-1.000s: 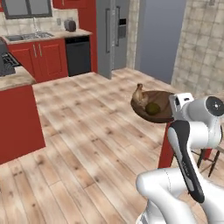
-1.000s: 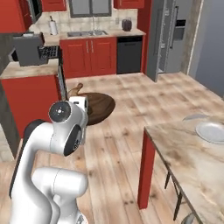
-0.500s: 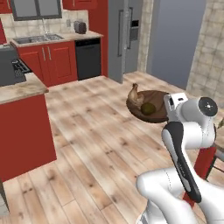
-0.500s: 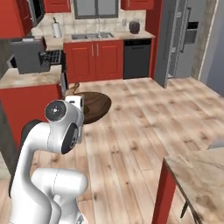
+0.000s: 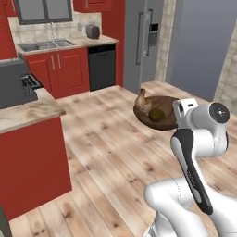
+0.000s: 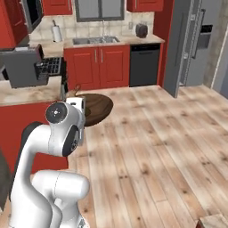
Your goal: Pick the chicken drumstick and avocado from their plates and place them in the bowl. Then put the bowl in the fridge.
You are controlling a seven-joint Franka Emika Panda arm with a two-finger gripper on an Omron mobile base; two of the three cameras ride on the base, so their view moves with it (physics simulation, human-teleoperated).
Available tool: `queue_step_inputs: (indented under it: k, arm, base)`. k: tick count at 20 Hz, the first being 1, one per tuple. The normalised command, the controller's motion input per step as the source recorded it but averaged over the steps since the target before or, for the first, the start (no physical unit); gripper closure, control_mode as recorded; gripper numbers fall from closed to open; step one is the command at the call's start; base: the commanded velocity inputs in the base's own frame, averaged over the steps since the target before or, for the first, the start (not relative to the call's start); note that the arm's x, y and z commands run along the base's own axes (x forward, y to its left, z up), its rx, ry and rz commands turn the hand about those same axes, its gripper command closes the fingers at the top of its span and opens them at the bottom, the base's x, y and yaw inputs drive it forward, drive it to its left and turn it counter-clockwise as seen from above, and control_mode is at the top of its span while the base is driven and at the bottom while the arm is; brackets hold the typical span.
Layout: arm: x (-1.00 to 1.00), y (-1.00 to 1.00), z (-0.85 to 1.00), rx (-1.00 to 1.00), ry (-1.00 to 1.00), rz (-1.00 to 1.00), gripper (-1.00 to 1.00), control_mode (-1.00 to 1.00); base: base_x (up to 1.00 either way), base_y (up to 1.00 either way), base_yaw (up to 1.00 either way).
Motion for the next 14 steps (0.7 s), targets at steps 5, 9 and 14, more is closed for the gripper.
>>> queue_step_inputs:
  k: [5,9,14]
  arm:
    - [0.00,0.00,0.00,0.00,0.00,0.00,1.00,1.00]
    - [0.00,0.00,0.00,0.00,0.00,0.00,1.00,1.00]
    - [0.00,0.00,0.00,0.00,0.00,0.00,1.00,1.00]
  base:
    - [0.88,-0.02,-0.03]
    - [0.58,0.00,-0.38]
    - [0.45,0.00,-0.51]
